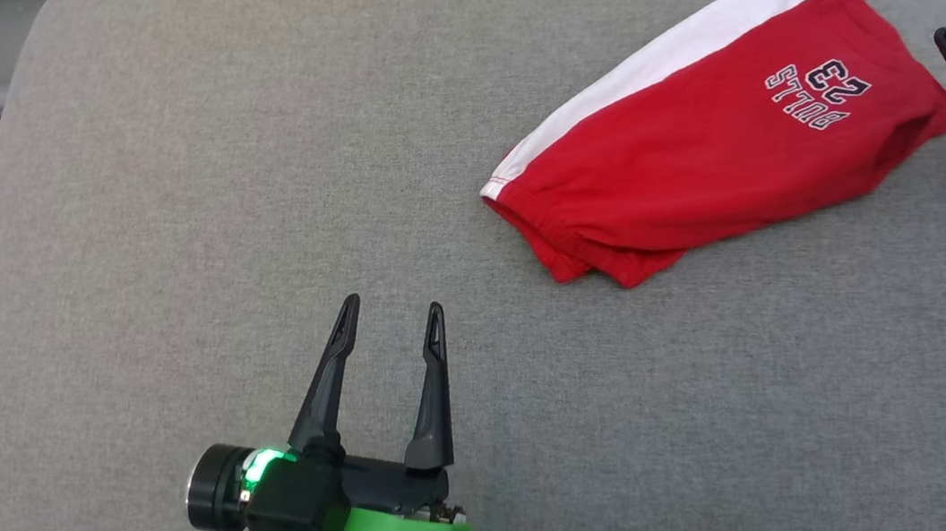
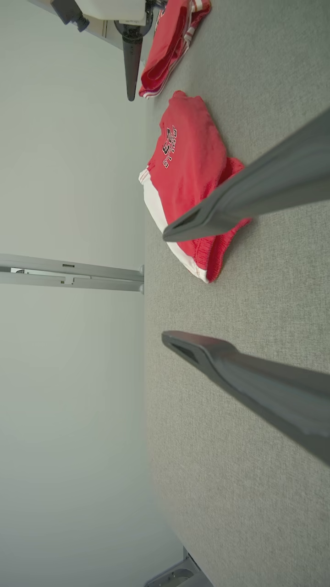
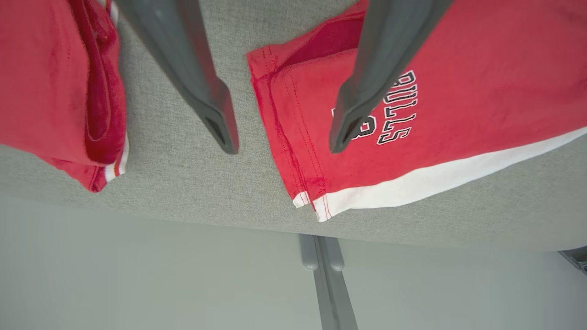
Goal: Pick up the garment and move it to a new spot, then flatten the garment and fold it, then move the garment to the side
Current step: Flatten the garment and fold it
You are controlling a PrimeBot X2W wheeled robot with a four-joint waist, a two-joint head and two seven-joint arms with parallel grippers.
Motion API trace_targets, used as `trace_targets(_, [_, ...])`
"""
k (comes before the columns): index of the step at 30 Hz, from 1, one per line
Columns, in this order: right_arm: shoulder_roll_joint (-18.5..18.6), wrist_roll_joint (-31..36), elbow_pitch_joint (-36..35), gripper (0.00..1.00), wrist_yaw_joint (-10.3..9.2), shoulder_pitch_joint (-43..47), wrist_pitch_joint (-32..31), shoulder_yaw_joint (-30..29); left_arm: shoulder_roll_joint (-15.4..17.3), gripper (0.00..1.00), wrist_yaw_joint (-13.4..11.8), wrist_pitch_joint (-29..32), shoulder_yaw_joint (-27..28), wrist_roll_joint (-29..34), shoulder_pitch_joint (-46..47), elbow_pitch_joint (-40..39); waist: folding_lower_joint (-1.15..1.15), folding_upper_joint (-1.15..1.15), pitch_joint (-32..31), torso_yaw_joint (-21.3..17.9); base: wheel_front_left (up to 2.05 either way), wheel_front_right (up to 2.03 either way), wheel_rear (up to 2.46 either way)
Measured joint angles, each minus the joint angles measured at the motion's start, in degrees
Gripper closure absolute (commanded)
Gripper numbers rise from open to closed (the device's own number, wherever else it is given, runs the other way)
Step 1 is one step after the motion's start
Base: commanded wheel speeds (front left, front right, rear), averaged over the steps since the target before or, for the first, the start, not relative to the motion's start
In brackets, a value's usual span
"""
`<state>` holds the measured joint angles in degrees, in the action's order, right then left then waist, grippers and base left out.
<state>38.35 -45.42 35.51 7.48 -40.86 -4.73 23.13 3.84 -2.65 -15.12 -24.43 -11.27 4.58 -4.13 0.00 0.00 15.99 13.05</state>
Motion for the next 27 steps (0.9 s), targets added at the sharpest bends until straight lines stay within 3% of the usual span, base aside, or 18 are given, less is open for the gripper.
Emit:
trace_targets(6, [-0.71, 3.1, 8.13, 0.0, 0.01, -7.67, -6.87, 1.51, -0.75, 0.0, 1.93, 0.0, -0.25, 0.33, 1.14, 0.67, 0.0, 0.0, 3.38, 2.86, 0.0, 0.0, 0.0])
trace_targets(20, [-1.24, 4.86, 16.9, 0.0, 0.02, -13.16, -8.71, 2.8, -0.88, 0.0, 1.69, 0.0, -2.56, -1.13, 3.5, 0.32, 0.0, 0.0, 9.38, 6.96, 0.0, 0.0, 0.0])
trace_targets(21, [-1.31, 4.66, 17.04, 0.52, 0.02, -13.17, -8.73, 3.04, -0.88, 0.0, 1.66, 0.0, -2.58, -1.13, 3.56, 0.37, 0.0, 0.0, 9.48, 6.97, 0.0, 0.0, 0.0])
trace_targets(22, [-1.46, 4.28, 17.15, 0.86, 0.02, -13.15, -8.78, 3.26, -0.88, 0.0, 1.65, 0.0, -2.53, -1.13, 3.68, 0.52, 0.0, 0.0, 9.51, 6.89, 0.0, 0.0, 0.0])
trace_targets(23, [-1.58, 3.93, 17.13, 1.0, 0.02, -13.13, -8.77, 3.52, -0.88, 0.0, 1.65, 0.0, -2.45, -1.12, 3.76, 0.55, 0.0, 0.0, 9.48, 6.75, 0.0, 0.0, 0.0])
trace_targets(27, [-2.79, 2.45, 16.62, 1.0, 0.09, -12.18, -7.67, 4.24, -0.9, 0.0, 1.66, 0.0, -1.81, -0.46, 3.85, 0.75, 0.0, 0.0, 8.95, 5.56, 0.0, 0.0, 0.0])
